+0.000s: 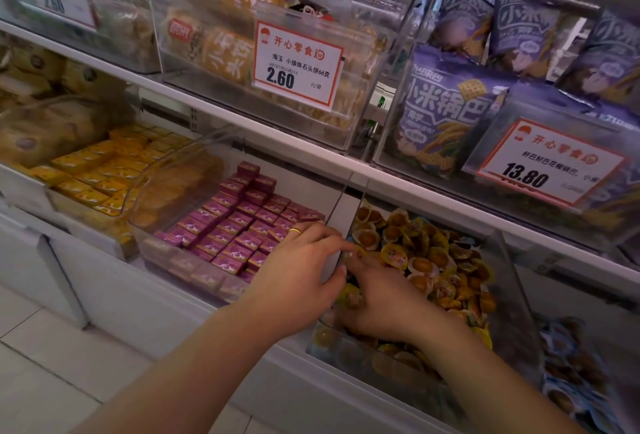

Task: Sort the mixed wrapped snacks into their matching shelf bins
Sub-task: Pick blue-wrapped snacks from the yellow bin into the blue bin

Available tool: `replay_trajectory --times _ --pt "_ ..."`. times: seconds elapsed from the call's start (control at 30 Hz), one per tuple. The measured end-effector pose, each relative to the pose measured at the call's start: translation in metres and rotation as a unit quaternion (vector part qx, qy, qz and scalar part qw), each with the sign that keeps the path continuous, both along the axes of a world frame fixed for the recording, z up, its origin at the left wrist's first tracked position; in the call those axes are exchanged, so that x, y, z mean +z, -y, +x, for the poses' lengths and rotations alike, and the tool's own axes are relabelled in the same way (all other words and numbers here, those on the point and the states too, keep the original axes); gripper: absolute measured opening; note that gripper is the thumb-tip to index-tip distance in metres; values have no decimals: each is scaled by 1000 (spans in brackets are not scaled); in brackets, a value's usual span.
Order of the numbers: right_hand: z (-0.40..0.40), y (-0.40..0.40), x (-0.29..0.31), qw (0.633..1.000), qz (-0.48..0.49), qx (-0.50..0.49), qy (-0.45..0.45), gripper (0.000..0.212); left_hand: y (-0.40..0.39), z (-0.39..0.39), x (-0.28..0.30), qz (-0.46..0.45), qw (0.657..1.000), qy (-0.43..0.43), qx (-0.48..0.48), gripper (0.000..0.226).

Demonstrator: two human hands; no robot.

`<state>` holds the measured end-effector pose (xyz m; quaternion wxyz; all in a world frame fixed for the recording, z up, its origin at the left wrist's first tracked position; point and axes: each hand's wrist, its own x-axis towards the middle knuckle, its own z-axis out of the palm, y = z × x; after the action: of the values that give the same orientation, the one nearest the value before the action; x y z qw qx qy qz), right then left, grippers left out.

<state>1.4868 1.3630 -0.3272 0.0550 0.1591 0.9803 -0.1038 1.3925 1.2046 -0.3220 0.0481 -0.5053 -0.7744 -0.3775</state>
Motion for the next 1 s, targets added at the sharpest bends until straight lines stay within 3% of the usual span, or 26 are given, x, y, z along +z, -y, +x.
replay_trajectory --times 0.13,0.27,0.4,0.5,0.57,0.67,0.73,0.8,0.87,0.93,1.0 --pt "-11 8 -6 997 65 -29 40 94 0 1 1 2 1000 2 0 34" --pt "-12 6 -8 997 56 -49 -11 57 -1 0 0 -1 1000 6 -6 34" --pt "-15 7 -12 994 85 -62 -35 39 -1 -1 -1 -2 1000 1 -4 35" --pt "-17 -2 -5 996 -5 -77 -33 22 -2 -1 -1 -1 1000 3 -8 35" --pt "-12 -14 6 985 -151 -72 -47 13 -2 1 1 8 1000 1 3 32" --pt "10 -29 30 925 -343 -91 -133 24 -4 10 12 88 995 -37 32 23" --pt "27 -39 43 883 -393 -149 -211 23 -12 25 18 174 983 -55 24 21" --pt "45 -46 48 831 -436 -206 -278 17 -25 44 19 212 977 -12 -5 23" --pt "61 -48 49 786 -482 -240 -304 13 -40 61 14 180 979 90 -18 33" --pt "75 -46 46 762 -512 -252 -307 15 -58 68 0 90 979 181 -29 50" --pt "86 -45 39 719 -557 -270 -315 24 -72 65 -12 -27 980 190 -46 60"
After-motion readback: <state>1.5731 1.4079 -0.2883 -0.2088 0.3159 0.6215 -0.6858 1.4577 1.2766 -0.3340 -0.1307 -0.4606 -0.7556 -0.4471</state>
